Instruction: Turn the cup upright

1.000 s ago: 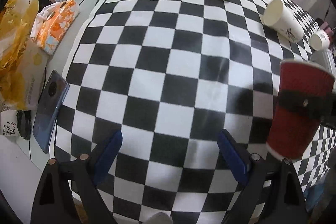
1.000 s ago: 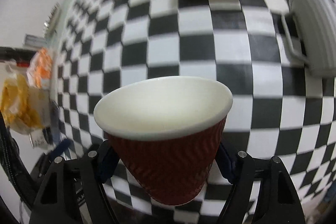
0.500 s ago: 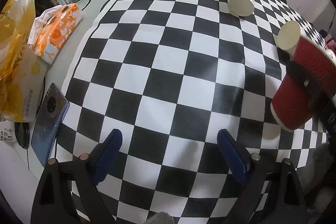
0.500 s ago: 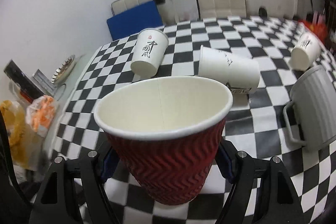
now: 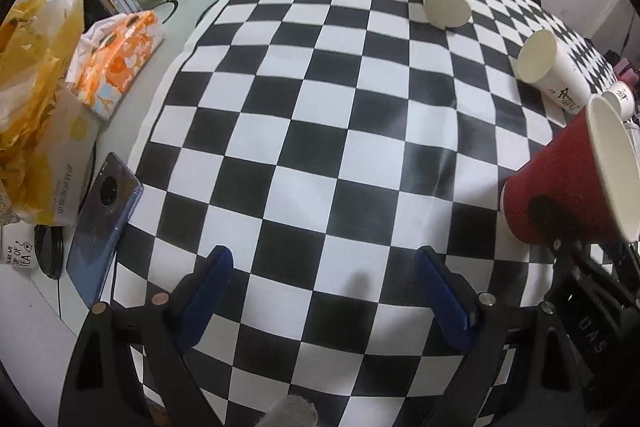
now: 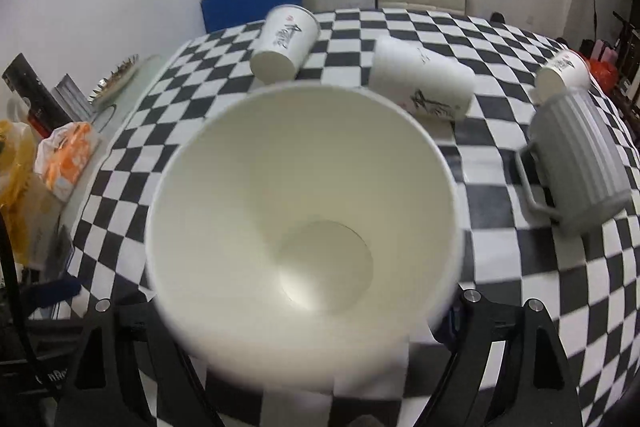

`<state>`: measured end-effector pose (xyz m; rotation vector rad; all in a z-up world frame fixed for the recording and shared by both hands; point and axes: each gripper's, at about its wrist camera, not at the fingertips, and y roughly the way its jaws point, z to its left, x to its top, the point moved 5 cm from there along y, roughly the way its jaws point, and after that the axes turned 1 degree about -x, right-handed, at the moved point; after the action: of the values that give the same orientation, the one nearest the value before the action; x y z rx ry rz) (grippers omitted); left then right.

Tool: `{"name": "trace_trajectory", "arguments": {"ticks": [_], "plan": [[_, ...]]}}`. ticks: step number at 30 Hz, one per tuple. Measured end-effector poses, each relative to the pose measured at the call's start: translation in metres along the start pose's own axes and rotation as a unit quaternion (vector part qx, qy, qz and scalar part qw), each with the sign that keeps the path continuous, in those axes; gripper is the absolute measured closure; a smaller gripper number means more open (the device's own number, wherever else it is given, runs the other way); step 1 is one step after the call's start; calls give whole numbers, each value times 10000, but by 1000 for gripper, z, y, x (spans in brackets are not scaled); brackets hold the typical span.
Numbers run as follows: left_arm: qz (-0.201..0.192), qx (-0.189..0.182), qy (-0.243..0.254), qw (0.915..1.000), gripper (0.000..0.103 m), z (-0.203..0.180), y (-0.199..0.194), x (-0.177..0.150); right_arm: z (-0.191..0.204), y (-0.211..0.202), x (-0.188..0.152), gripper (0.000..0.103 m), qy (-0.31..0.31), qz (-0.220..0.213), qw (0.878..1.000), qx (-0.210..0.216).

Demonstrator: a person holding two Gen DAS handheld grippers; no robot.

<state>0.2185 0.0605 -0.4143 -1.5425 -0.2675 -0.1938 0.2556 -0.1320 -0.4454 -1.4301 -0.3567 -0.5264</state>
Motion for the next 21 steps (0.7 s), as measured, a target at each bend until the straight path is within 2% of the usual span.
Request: {"name": "trace_trajectory", "arguments": {"ticks": [5,8,10,13,21], "plan": [[-325,180,53,9993,11,4,-16,-3,-6,-18,-12,14,-33,41,9998,-200],[-418,150,103,9990,10,1,-24,-5,-14,-31,-21,14,-8,99,9993,-347],[-458,227,149,9986,5,0,-31,-9,-20,-43,-26,13,60,124,9992,-383],[-614,303,210,9974,4,-6,-41,-10,-26,-60,-33,13,123,152,9988,-443],[-815,192,341,9959,3,-23,-79,-23,-49,-115,-35,13,407,190,9951,-880]]}}
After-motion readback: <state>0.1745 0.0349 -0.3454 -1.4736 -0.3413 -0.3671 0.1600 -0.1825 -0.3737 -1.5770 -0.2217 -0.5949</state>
